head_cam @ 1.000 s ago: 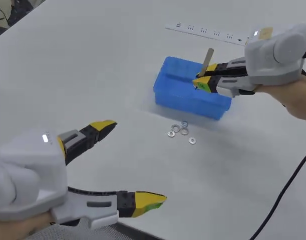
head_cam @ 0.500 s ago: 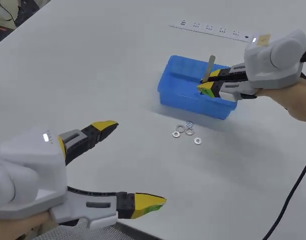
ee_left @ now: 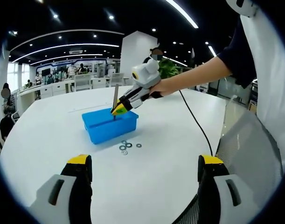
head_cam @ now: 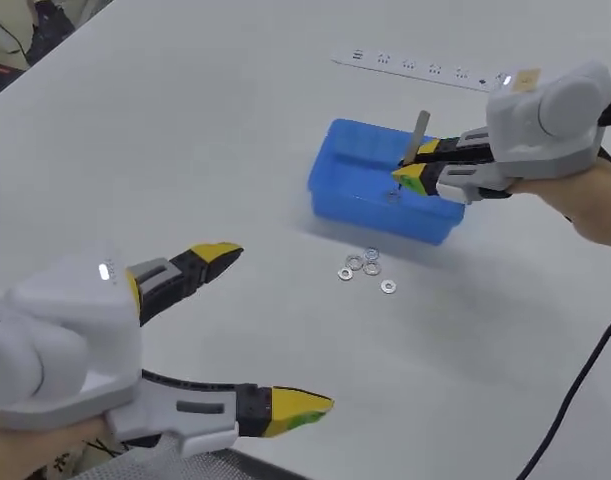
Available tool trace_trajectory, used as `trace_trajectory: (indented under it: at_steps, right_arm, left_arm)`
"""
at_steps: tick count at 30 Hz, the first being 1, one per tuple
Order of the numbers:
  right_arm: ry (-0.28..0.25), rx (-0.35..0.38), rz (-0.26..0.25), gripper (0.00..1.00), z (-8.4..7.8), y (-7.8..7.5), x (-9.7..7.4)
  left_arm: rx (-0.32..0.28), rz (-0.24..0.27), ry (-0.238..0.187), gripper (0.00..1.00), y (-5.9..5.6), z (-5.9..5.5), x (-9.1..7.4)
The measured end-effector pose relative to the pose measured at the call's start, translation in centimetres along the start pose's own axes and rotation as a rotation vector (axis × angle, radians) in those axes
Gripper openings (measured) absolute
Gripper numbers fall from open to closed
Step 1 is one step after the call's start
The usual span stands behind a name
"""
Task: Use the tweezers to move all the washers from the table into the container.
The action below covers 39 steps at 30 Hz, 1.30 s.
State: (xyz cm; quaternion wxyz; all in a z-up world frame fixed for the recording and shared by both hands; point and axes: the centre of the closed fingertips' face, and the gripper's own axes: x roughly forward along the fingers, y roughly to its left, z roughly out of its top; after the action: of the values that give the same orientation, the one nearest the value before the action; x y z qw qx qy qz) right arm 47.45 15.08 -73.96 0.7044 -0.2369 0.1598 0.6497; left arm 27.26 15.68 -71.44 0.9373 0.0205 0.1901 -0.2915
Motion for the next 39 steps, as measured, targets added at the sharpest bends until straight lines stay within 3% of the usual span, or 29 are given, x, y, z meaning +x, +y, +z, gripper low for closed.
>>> trace_trajectory:
  at_steps: [7, 10, 13, 15, 16, 18, 19, 23, 27, 34, 37, 39]
  right_arm:
    - [0.004, -0.030, 0.000, 0.08, 0.7, 0.8, -0.4]
    - [0.018, -0.056, 0.003, 0.08, 0.8, 1.2, -0.4]
    - [0.016, -0.066, 0.018, 0.08, 1.2, 1.8, -0.5]
    - [0.016, -0.082, 0.029, 0.08, 1.5, 2.4, -0.5]
    - [0.016, -0.099, 0.030, 0.08, 1.7, 2.6, -0.5]
    - [0.015, -0.108, 0.034, 0.08, 1.9, 2.9, -0.6]
    - [0.015, -0.116, 0.037, 0.08, 2.0, 3.0, -0.6]
    - [0.020, -0.137, 0.047, 0.08, 2.0, 3.4, -0.7]
    - [0.020, -0.146, 0.052, 0.08, 2.1, 3.6, -0.9]
    - [0.014, -0.167, 0.072, 0.08, 2.2, 4.1, -0.9]
    - [0.016, -0.178, 0.077, 0.08, 2.2, 4.3, -1.0]
    - [0.013, -0.183, 0.083, 0.08, 2.3, 4.5, -1.0]
  left_arm:
    - [0.014, -0.011, -0.023, 0.99, 2.8, 1.5, 1.1]
    - [0.052, -0.029, -0.030, 0.99, 4.5, 3.0, 1.9]
    - [0.089, -0.051, -0.074, 0.97, 5.5, 5.2, 3.0]
    - [0.173, -0.064, -0.123, 0.92, 6.2, 6.9, 4.1]
    - [0.199, -0.073, -0.127, 0.89, 6.4, 7.3, 4.6]
    - [0.214, -0.117, -0.089, 0.82, 6.8, 7.4, 6.1]
    - [0.258, -0.128, -0.098, 0.79, 6.9, 8.0, 6.8]
    - [0.246, -0.195, -0.153, 0.68, 6.2, 10.3, 8.6]
    - [0.275, -0.252, -0.132, 0.51, 5.4, 10.7, 10.1]
    - [0.331, -0.324, -0.091, 0.36, 4.2, 11.2, 12.0]
    - [0.349, -0.352, -0.073, 0.25, 3.9, 11.2, 12.2]
    - [0.370, -0.372, -0.060, 0.24, 3.7, 11.2, 12.1]
